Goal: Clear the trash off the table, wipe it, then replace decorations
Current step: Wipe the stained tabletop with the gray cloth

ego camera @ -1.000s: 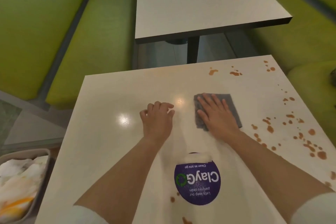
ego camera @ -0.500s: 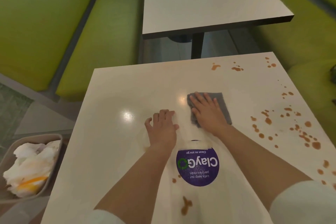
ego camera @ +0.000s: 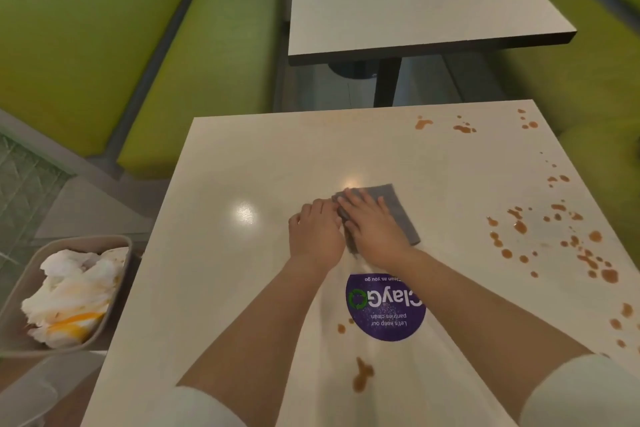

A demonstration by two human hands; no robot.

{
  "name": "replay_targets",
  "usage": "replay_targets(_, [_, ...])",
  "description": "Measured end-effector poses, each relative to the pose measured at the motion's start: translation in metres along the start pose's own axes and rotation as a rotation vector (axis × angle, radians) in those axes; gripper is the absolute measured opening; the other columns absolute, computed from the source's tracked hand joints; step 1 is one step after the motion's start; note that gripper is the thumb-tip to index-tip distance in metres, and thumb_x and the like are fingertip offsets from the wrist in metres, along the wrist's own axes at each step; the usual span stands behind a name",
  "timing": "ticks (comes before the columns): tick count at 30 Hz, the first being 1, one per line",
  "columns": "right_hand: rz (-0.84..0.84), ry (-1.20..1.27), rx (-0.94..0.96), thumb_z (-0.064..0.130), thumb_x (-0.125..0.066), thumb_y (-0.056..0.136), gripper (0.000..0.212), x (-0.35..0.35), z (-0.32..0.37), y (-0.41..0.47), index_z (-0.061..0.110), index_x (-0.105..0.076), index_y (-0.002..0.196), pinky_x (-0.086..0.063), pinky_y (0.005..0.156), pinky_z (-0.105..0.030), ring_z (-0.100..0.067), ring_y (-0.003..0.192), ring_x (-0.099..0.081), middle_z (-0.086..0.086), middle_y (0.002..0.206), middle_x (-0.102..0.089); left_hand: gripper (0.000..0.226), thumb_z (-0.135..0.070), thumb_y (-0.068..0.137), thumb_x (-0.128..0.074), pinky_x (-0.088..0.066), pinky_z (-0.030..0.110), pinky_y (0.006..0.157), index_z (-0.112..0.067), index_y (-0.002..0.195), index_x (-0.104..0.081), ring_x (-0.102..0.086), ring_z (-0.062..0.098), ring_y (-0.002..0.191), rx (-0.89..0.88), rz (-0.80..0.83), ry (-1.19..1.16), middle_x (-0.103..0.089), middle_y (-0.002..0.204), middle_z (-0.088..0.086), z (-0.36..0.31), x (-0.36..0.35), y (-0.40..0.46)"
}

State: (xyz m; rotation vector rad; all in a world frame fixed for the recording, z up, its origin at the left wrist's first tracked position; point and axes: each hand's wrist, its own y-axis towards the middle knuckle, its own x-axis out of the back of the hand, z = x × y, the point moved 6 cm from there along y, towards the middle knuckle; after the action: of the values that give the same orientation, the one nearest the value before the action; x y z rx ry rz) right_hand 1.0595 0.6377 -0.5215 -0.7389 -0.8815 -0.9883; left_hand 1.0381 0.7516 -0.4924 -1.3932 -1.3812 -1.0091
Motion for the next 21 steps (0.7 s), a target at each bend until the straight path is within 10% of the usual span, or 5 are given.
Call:
replay_targets(4, [0.036,-0.113,0.154,0.047,-0.032,0.104,0.055,0.008,-0.013,-0.003,0.033,-0.018,0.155,-0.004,0.123,-0.038,-0.016,0.151,-0.005,0.008,0.164,-0.009,0.036,-0.021,0.100,-0.042,-0.028,0.031,0.099,-0.029,0.135,-0.050,-0.045,0.015,0.122,-0.009,-0.028,-0.069,-0.054,0.130,-0.007,0.016,0.018,-0.008])
replay_targets(7, [-0.026,-0.221,-0.087,0.062,-0.024,0.098,0.061,0.017,-0.038,0.004,0.044,-0.008,0.154,0.001,0.122,-0.041,-0.020,0.151,-0.001,0.002,0.165,0.001,0.030,-0.024,0.100,-0.047,-0.032,0.032,0.093,-0.031,0.127,-0.055,-0.047,0.017,0.115,0.076,-0.092,-0.121,-0.057,0.120,-0.008,0.043,0.034,-0.029])
replay_targets(10, [-0.037,-0.249,-0.163,0.058,-0.017,0.100,0.060,-0.001,-0.003,0.006,0.042,0.001,0.155,0.007,0.121,-0.044,-0.022,0.151,0.008,-0.002,0.165,0.008,0.023,-0.025,0.100,-0.047,-0.036,0.034,0.088,-0.031,0.118,-0.060,-0.050,0.017,0.107,0.169,-0.131,-0.156,-0.061,0.109,-0.008,0.079,0.042,-0.050])
replay_targets(16, [0.155,-0.202,0.296,0.053,0.002,0.095,0.064,-0.040,0.069,-0.021,0.034,-0.003,0.156,0.008,0.119,-0.035,-0.014,0.151,0.009,0.005,0.164,0.007,0.022,-0.025,0.101,-0.046,-0.045,0.037,0.082,-0.030,0.111,-0.064,-0.053,0.018,0.095,0.245,-0.184,-0.224,-0.064,0.102,-0.009,0.108,0.050,-0.080])
replay_targets(21, [0.114,-0.176,0.022,0.031,-0.019,0.107,0.051,-0.025,0.054,0.010,0.028,-0.008,0.157,0.003,0.120,-0.040,-0.015,0.151,0.006,0.002,0.165,0.003,0.022,-0.021,0.101,-0.046,-0.043,0.035,0.083,-0.028,0.110,-0.065,-0.054,0.017,0.093,0.248,-0.197,-0.249,-0.065,0.099,-0.009,0.116,0.048,-0.103])
